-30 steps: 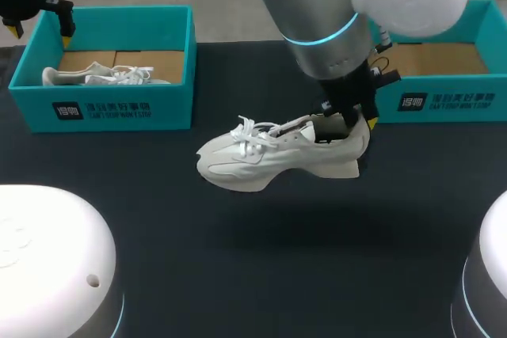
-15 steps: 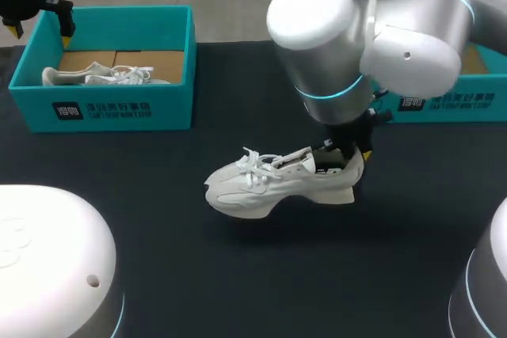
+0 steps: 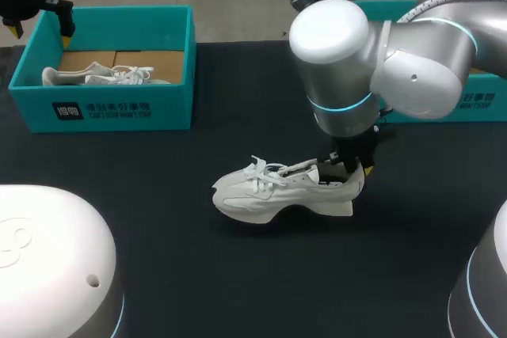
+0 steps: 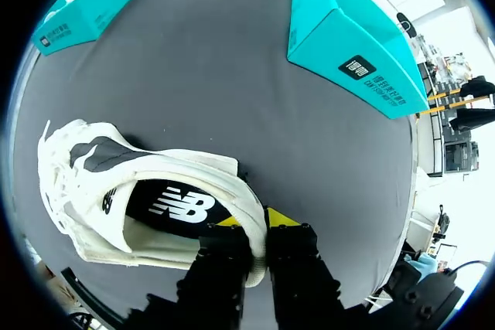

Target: Take the shoe out of the shoebox, open the shoe tongue, remove and reinsert the insole, then place the shoe into the shoebox

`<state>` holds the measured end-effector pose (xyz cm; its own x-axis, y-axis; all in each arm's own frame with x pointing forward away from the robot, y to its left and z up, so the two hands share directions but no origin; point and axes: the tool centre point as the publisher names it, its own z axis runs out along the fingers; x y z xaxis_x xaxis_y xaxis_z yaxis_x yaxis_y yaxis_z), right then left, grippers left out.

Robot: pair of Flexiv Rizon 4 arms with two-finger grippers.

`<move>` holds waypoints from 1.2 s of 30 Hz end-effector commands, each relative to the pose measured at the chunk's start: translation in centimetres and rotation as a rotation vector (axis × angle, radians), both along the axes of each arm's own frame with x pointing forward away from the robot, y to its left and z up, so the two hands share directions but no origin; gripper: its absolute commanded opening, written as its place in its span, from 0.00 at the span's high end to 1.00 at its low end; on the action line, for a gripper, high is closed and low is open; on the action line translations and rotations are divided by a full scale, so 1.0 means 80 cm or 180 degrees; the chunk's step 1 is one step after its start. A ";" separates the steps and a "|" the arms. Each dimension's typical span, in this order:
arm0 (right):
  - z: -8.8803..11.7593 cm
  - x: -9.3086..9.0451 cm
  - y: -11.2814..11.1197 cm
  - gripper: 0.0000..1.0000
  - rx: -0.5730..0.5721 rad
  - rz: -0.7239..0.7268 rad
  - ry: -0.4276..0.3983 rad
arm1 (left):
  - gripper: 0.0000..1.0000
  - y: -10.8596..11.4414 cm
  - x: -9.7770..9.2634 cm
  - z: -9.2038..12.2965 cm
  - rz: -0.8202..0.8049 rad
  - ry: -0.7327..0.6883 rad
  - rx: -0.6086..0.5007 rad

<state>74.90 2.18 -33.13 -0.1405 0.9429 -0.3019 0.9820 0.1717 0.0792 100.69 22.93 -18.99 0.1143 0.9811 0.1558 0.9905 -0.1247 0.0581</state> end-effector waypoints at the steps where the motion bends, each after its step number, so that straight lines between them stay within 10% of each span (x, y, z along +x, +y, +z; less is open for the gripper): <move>1: -0.014 0.004 0.002 1.00 0.0026 0.0000 0.0032 | 0.00 0.001 -0.002 0.001 -0.0002 -0.0007 0.0004; 5: -0.018 0.004 0.003 1.00 -0.0003 -0.0011 0.0063 | 0.00 0.001 -0.002 0.001 -0.0002 -0.0007 0.0004; 12: -0.010 -0.002 0.003 0.51 -0.0014 -0.0025 0.0078 | 0.00 0.001 -0.002 0.001 -0.0002 -0.0007 0.0004; 14: -0.002 -0.006 0.003 0.06 0.0000 -0.0046 0.0059 | 0.00 0.001 -0.002 0.001 -0.0002 -0.0007 0.0004; 15: 0.004 -0.008 0.003 0.00 0.0003 -0.0047 0.0051 | 0.00 0.001 -0.002 0.001 -0.0002 -0.0007 0.0004; 23: 0.065 -0.011 -0.001 0.00 0.0368 0.0850 0.0130 | 0.00 0.001 -0.002 0.001 -0.0002 -0.0007 0.0004; 31: 0.089 -0.043 -0.002 0.00 0.1289 0.3356 0.0522 | 0.00 0.001 -0.002 0.001 -0.0002 -0.0007 0.0004; 36: 0.091 -0.040 -0.018 0.00 0.1152 0.3133 0.0593 | 0.00 0.001 -0.002 0.001 -0.0002 -0.0007 0.0004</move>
